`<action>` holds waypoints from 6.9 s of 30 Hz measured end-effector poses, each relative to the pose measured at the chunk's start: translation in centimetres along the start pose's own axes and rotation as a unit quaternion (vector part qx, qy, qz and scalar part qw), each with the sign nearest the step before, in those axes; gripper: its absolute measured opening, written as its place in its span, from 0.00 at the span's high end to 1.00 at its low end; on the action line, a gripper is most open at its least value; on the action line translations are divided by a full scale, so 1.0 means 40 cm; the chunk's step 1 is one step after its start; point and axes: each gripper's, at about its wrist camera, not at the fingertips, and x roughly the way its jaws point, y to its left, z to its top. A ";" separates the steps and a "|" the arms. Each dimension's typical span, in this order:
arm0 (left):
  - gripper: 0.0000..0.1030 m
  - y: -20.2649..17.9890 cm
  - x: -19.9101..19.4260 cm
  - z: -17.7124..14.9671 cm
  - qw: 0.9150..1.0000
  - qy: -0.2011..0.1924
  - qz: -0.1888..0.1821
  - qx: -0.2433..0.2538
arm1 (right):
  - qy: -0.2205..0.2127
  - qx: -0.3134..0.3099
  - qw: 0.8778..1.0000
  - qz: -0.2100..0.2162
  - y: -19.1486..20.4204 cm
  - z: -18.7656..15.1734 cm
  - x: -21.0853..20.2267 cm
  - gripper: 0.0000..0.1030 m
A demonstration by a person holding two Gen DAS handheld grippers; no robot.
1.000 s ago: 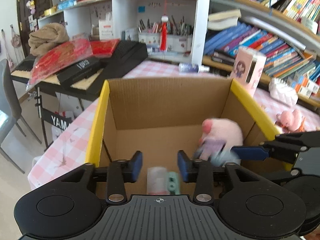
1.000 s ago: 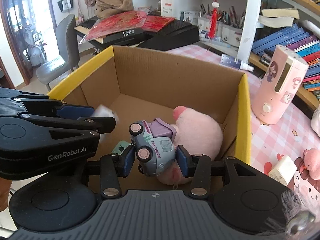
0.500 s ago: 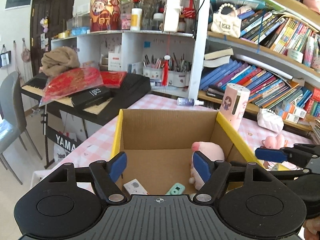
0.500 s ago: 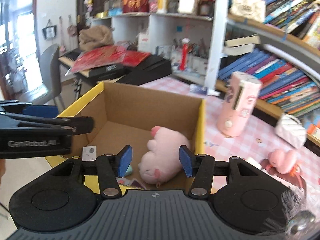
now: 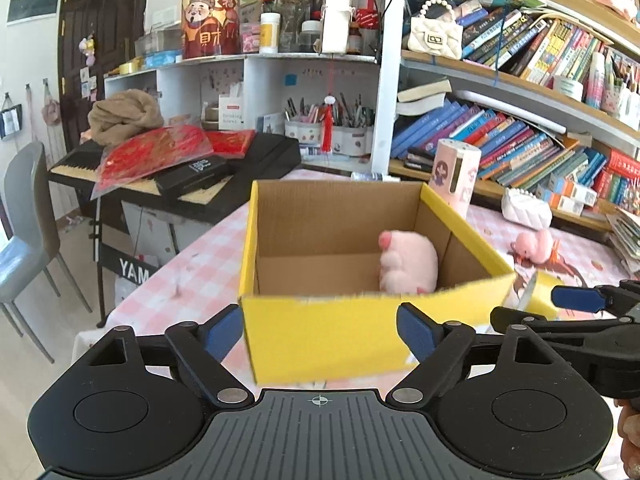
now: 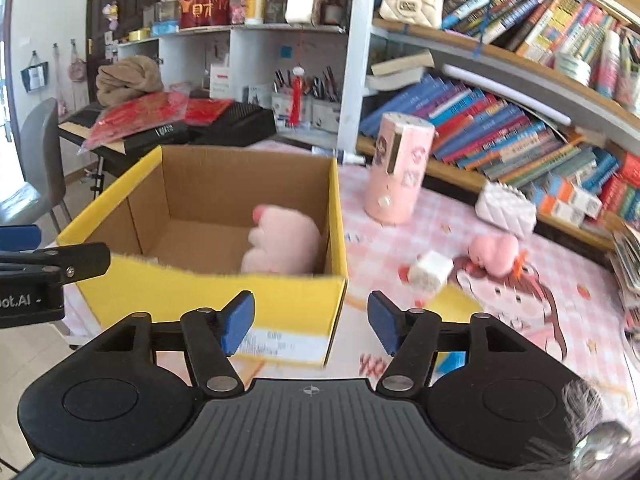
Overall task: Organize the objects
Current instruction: 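Withdraw both open tools up out of the yellow box, then move both tools toward the yellow tape roll and the blue object, then grasp the blue object with the right tool while the left tool reaches the tape roll, then grasp the yellow tape roll by its rim with the left tool and lift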
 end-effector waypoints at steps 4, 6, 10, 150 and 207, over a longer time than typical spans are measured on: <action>0.16 0.006 -0.032 -0.031 1.000 0.009 0.001 0.003 | 0.003 0.003 1.000 -0.008 0.018 -0.035 -0.037 0.34; 0.16 0.011 -0.045 -0.043 1.000 0.012 0.001 0.002 | 0.004 0.003 1.000 -0.009 0.027 -0.049 -0.054 0.34; 0.16 0.018 -0.073 -0.069 1.000 0.020 0.002 0.002 | 0.008 0.006 1.000 -0.010 0.040 -0.080 -0.087 0.33; 0.42 -0.623 0.419 0.031 0.967 0.159 -0.147 0.137 | 0.069 0.025 0.992 0.102 -0.504 -0.123 0.205 0.40; 0.88 -0.653 0.400 -0.018 0.964 0.187 -0.179 0.065 | 0.085 0.078 0.993 0.026 -0.629 -0.174 0.071 0.81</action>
